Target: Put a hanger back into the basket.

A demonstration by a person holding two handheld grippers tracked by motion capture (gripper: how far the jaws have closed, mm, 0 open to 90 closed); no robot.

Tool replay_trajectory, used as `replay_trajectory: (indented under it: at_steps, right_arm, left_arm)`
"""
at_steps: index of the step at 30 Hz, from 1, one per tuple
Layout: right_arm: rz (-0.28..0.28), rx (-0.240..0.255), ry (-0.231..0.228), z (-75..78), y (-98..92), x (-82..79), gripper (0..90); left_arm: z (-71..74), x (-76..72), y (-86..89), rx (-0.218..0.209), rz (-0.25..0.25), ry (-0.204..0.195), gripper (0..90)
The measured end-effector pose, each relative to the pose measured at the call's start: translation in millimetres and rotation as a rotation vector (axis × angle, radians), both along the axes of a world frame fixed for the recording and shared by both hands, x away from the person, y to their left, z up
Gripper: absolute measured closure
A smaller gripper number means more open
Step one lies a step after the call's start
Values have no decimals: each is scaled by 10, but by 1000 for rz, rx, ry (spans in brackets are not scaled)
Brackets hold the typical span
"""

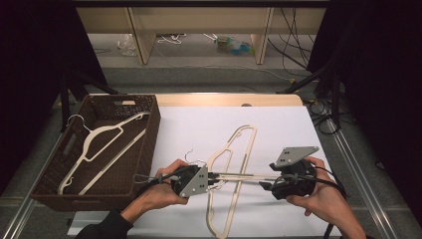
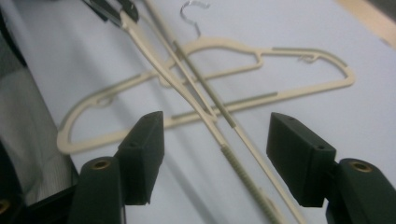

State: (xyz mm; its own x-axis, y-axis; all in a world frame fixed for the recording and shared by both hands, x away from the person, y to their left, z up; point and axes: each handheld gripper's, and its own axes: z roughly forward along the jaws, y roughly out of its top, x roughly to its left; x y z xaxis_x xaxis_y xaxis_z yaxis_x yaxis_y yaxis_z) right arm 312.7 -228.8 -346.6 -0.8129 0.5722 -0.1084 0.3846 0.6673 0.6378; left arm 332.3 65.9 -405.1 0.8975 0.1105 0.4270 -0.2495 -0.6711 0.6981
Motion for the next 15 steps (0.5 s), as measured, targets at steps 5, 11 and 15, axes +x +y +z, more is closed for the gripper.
replay_trajectory:
  at_steps: [5, 11, 15]
  right_arm:
    - [-50, 81, -33, 61, -42, 11, 333]
    - [-109, 132, -74, 104, -89, 5, 344]
    - [-106, 136, -79, 92, -106, 6, 345]
  left_arm:
    - [110, 68, 23, -92, 92, 139, 850]
    - [133, 203, 131, -210, 199, 314, 860]
    - [94, 270, 191, -241, 259, 374, 861]
